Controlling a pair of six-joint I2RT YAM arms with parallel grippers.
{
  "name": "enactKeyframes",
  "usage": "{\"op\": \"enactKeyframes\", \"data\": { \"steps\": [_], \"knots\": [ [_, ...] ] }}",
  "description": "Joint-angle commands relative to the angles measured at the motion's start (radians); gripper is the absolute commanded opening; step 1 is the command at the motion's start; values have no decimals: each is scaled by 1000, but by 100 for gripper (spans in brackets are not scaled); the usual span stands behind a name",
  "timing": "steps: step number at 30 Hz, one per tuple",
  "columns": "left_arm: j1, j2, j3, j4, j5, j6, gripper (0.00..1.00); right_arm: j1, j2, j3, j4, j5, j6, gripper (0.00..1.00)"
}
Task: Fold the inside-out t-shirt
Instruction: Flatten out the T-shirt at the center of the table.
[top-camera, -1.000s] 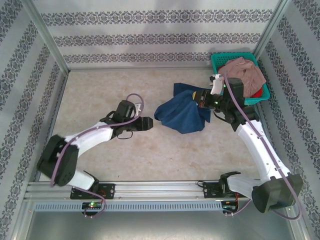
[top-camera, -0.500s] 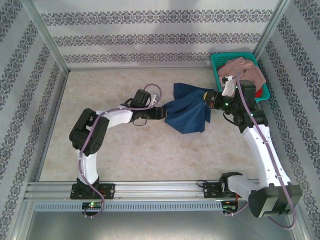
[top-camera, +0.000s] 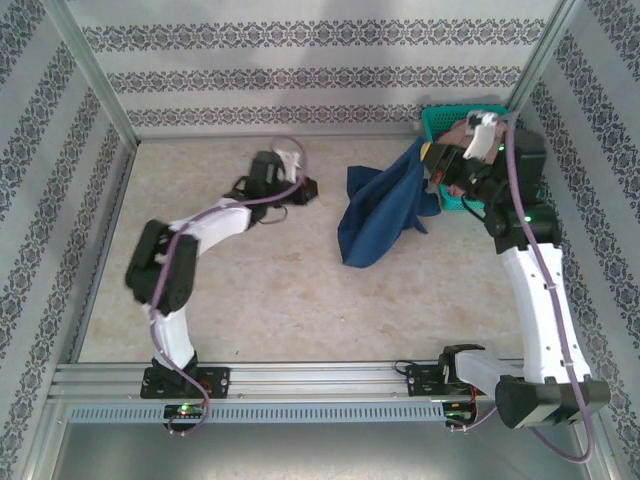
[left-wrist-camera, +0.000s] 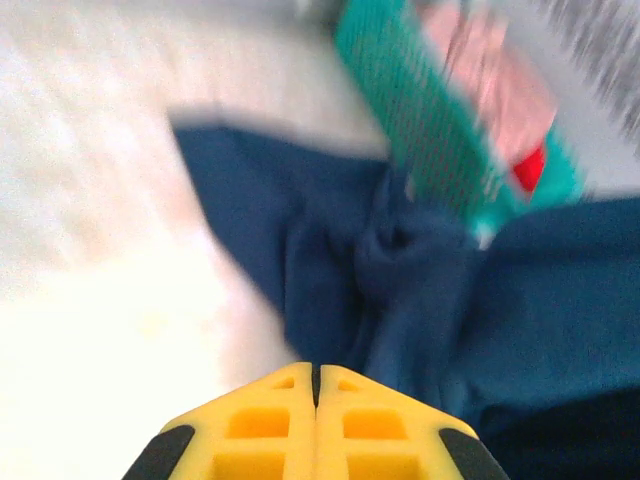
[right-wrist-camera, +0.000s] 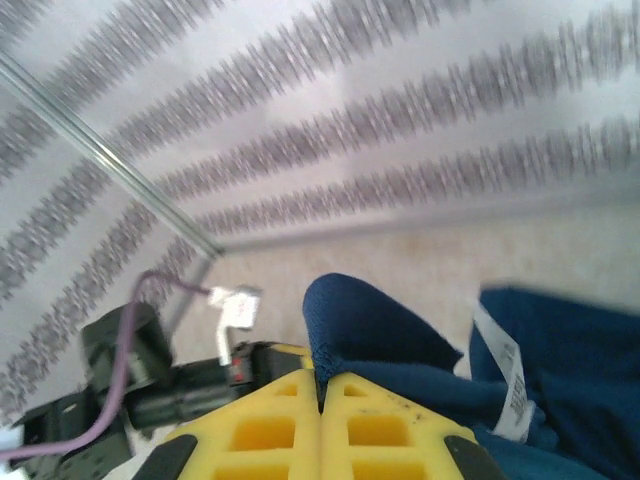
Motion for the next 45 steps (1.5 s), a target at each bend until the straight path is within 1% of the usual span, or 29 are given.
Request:
{"op": "enactKeyframes", "data": {
  "steps": [1,3,4,6,9,11,13,17,21,24,26,27,30,32,34,36,39,42,43,44,45],
  "knots": [
    [26,-279,21,23,-170,89,0,-5,-40,135,82,15,17,0],
    [26,-332,37,-81,-216,111,0,-5,-34,180,74,16,23,0],
    [26,-340,30,-114,-209,103,0,-4,-30,196,58,18,18,0],
    [22,-328,-5,-139,-151,69,2,-4,-28,193,31,42,5,0],
    [-24,-282,-107,-83,-56,26,22,-11,-33,131,3,84,-15,0],
    [-86,-231,-162,-49,-10,11,35,-22,-33,72,-15,116,-25,0],
    [-162,-180,-191,-27,26,-4,43,-33,-23,26,-32,143,-35,0],
    [-324,-104,-233,-6,-26,22,58,-58,10,-42,-29,148,-46,0],
    [-408,-64,-282,17,-49,59,62,-59,46,-60,-33,155,-62,0],
    [-461,-42,-313,54,-56,89,68,-63,69,-64,-37,166,-79,0],
    [-495,4,-271,8,-121,131,70,-66,78,-69,-33,162,-81,0],
    [-501,29,-247,-9,-141,143,69,-66,80,-71,-30,159,-80,0],
    [-505,106,-180,-16,-157,160,67,-67,79,-76,-26,154,-80,0],
    [-510,147,-132,-40,-143,176,65,-68,79,-74,-29,154,-82,0],
    [-520,178,-107,-39,-112,182,64,-71,81,-71,-34,152,-87,0],
    [-529,199,-94,-42,-106,185,61,-75,82,-67,-36,148,-87,0],
    [-534,228,-70,-56,-95,195,45,-78,86,-65,-34,146,-87,0],
    [-533,213,-71,-72,-94,213,13,-82,87,-57,-37,149,-90,0],
    [-526,188,-83,-72,-102,220,4,-83,86,-51,-39,151,-90,0],
    [-512,147,-103,-74,-120,221,0,-85,80,-42,-39,151,-89,0],
    [-491,96,-128,-74,-140,214,0,-84,73,-34,-34,144,-84,0]
  ]
}}
